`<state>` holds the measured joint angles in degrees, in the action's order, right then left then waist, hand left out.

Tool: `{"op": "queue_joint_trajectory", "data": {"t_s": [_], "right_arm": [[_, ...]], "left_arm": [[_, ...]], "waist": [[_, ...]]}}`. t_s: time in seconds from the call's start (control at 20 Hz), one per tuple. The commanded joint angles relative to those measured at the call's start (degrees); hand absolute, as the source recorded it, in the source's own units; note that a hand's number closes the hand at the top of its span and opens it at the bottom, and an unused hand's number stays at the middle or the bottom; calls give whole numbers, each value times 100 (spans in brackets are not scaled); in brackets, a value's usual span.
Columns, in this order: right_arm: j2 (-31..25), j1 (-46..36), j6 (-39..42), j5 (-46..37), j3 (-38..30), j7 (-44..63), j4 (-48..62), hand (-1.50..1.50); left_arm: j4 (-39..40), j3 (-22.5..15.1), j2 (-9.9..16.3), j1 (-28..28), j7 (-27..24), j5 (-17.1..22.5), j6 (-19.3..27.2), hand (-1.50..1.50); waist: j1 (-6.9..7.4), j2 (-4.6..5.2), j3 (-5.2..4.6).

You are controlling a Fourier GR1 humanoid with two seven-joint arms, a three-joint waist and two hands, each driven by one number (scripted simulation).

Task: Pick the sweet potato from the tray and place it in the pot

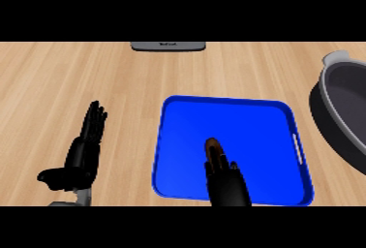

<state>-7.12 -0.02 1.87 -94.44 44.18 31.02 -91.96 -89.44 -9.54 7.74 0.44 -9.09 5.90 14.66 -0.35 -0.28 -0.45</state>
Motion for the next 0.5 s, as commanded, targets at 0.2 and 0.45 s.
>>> {"op": "queue_joint_trajectory", "data": {"t_s": [0.2,0.45], "right_arm": [[396,-549,-163,540,-2220,1156,-100,150],[696,-145,-9,1011,-2895,2060,-326,150]], "left_arm": [[-114,135,29,21,47,26,63,0],[-133,238,90,4,17,29,85,0]], "waist": [[-70,115,72],[-383,228,90]]}}
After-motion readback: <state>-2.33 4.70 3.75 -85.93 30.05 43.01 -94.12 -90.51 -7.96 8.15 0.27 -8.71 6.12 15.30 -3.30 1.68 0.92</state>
